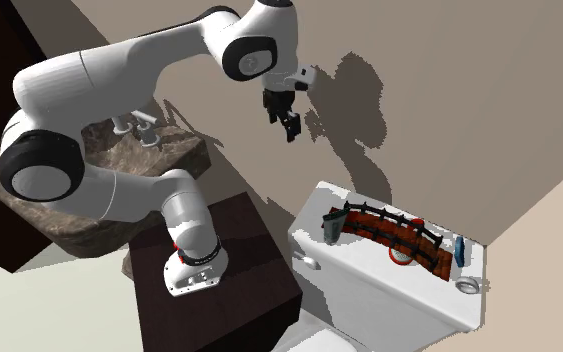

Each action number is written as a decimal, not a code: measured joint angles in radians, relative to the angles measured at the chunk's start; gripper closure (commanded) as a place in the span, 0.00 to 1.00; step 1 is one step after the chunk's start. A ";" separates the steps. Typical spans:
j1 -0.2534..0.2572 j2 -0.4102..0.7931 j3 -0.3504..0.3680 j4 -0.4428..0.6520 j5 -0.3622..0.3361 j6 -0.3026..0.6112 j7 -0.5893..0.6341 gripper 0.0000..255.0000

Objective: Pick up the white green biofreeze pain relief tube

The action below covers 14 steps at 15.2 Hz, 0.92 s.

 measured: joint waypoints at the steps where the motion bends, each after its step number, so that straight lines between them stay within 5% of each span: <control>1: 0.000 0.000 0.000 0.000 0.000 0.000 0.000 0.00; 14: -0.151 0.225 -0.177 0.093 -0.156 -0.065 -0.065 0.00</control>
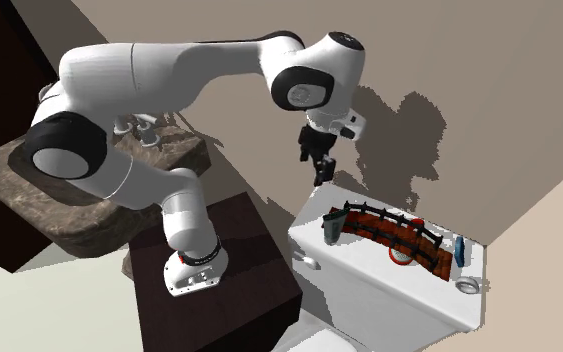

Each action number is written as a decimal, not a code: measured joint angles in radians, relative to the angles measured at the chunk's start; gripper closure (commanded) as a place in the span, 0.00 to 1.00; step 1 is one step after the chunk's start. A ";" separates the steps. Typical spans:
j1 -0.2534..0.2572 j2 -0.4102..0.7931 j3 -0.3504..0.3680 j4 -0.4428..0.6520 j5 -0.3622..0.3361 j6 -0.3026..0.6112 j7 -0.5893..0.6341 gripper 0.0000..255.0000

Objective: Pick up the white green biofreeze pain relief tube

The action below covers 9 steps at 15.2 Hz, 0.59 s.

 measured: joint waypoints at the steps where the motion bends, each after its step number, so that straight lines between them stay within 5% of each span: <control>1: -0.014 0.021 -0.018 0.011 -0.015 -0.005 -0.010 0.00; 9: -0.091 0.198 -0.118 0.108 -0.097 -0.026 -0.046 0.00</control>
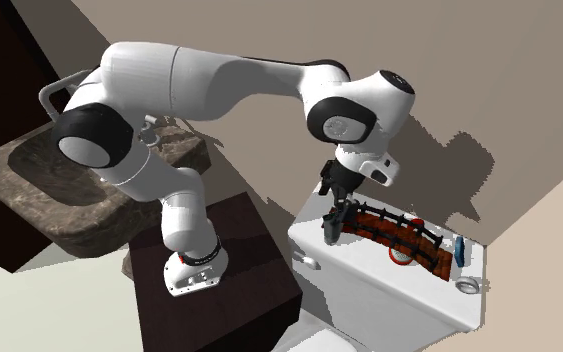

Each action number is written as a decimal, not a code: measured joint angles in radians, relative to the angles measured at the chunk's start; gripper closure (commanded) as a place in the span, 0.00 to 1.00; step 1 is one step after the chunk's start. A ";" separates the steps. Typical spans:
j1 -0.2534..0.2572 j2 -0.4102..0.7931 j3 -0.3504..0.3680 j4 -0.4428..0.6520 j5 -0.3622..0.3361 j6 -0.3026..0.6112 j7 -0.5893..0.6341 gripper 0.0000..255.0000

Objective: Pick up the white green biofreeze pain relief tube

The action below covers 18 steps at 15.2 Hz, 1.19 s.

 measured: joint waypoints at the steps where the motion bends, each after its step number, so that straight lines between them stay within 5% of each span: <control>1: -0.003 0.006 -0.004 -0.007 -0.003 0.010 -0.002 0.00; 7: -0.007 0.013 -0.013 -0.071 -0.009 0.079 -0.001 0.00; 8: -0.007 0.016 -0.014 -0.076 -0.009 0.086 -0.001 1.00; 18: -0.007 0.016 -0.014 -0.082 -0.009 0.093 -0.001 1.00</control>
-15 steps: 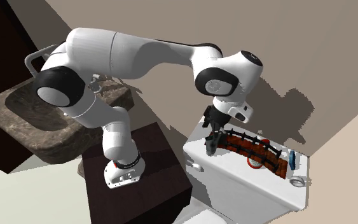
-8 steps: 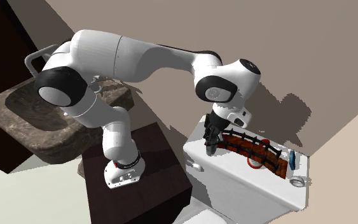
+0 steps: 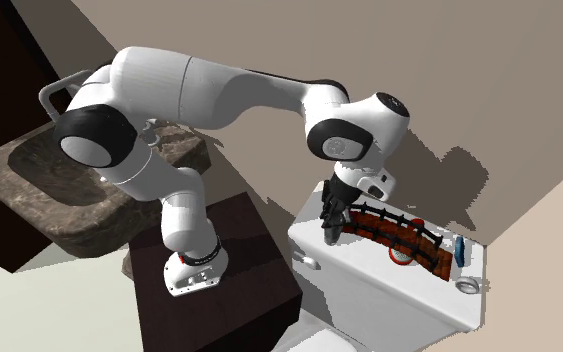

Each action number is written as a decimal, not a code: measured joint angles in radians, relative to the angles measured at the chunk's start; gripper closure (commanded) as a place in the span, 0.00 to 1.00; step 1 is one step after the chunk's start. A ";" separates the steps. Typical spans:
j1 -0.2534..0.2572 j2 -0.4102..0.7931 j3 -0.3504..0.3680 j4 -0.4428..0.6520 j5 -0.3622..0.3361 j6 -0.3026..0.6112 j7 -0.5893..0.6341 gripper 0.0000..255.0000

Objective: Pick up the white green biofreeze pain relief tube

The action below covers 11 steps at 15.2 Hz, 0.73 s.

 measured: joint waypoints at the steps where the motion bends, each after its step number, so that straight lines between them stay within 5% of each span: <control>1: 0.001 0.000 0.001 0.005 0.001 -0.006 0.001 1.00; 11: 0.004 -0.005 0.010 0.126 0.006 -0.132 -0.005 1.00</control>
